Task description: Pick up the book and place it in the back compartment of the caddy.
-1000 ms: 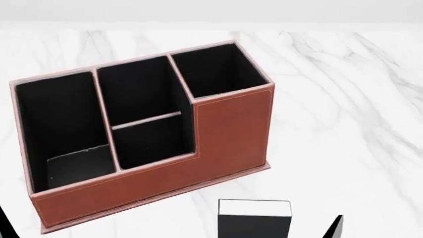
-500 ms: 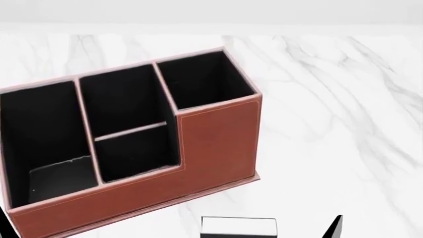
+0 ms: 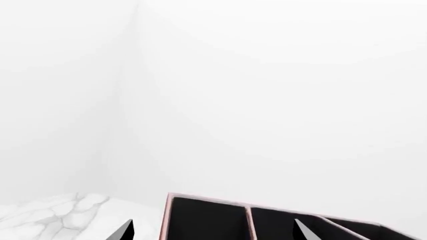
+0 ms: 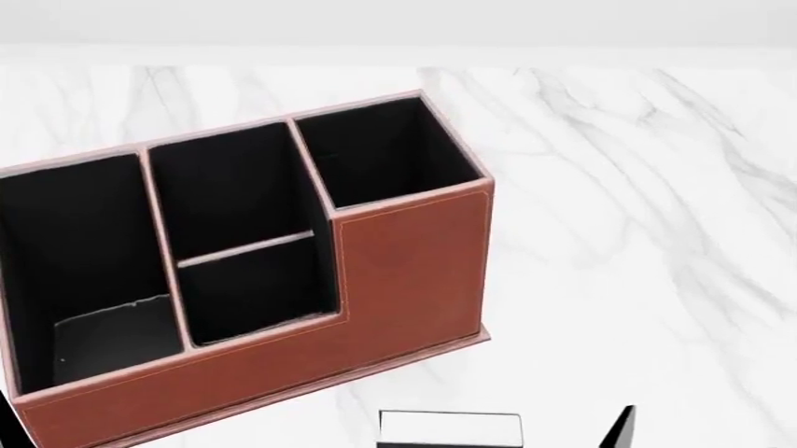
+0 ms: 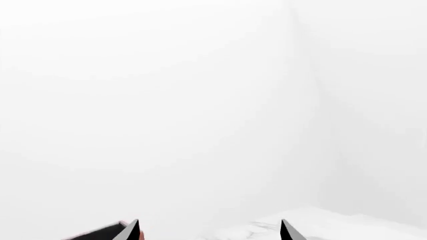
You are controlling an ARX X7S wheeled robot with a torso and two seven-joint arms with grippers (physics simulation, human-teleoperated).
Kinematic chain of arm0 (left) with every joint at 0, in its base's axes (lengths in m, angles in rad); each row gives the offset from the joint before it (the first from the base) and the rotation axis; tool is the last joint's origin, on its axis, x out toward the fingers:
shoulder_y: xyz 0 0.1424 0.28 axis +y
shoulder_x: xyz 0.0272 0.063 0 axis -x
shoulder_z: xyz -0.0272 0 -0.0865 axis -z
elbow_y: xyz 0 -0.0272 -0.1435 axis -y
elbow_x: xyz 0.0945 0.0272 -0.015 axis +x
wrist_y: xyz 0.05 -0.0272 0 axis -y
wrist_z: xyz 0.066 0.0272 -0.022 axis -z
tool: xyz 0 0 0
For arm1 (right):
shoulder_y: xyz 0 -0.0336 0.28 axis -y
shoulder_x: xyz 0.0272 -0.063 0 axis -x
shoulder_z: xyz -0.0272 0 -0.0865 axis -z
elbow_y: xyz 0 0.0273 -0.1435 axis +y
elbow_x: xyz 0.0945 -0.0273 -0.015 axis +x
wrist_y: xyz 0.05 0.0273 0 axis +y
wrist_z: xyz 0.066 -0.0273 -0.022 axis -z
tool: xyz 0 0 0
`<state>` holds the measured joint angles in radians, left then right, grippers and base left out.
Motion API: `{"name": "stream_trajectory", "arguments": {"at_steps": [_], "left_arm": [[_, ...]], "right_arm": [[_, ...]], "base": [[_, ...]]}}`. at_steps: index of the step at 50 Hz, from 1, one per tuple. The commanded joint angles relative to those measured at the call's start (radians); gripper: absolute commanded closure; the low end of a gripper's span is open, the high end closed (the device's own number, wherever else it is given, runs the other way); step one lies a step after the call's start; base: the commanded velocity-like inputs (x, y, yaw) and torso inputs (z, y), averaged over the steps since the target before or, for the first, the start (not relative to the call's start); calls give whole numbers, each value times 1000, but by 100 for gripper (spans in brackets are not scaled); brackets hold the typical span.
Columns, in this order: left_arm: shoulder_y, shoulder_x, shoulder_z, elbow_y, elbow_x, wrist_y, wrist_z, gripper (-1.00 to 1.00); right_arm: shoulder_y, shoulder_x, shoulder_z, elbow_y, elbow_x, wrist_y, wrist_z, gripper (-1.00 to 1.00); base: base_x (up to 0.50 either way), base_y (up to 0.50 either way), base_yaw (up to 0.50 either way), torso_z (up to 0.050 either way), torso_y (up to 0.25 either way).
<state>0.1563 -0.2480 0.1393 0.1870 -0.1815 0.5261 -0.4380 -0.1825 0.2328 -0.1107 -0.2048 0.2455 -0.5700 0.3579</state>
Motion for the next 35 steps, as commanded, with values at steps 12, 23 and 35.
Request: {"name": "stream_trajectory", "arguments": {"at_steps": [12,23,35], "left_arm": [[-3,-6,7,-8,-1,8,-7,-100],[-3,-7,12,-9,4,9,-12,-100],[-3,-12,15,-8,1,9,-16,-100]], "right_arm": [[4,1,-6,11,-32,-11,14,-100],[4,4,-8,9,-37,-7,23,-100],[5,7,-12,10,-35,-8,29,-100]], "base": [[0,0,0,0,0],[2,82,0,0,0],[5,108,0,0,0]]}}
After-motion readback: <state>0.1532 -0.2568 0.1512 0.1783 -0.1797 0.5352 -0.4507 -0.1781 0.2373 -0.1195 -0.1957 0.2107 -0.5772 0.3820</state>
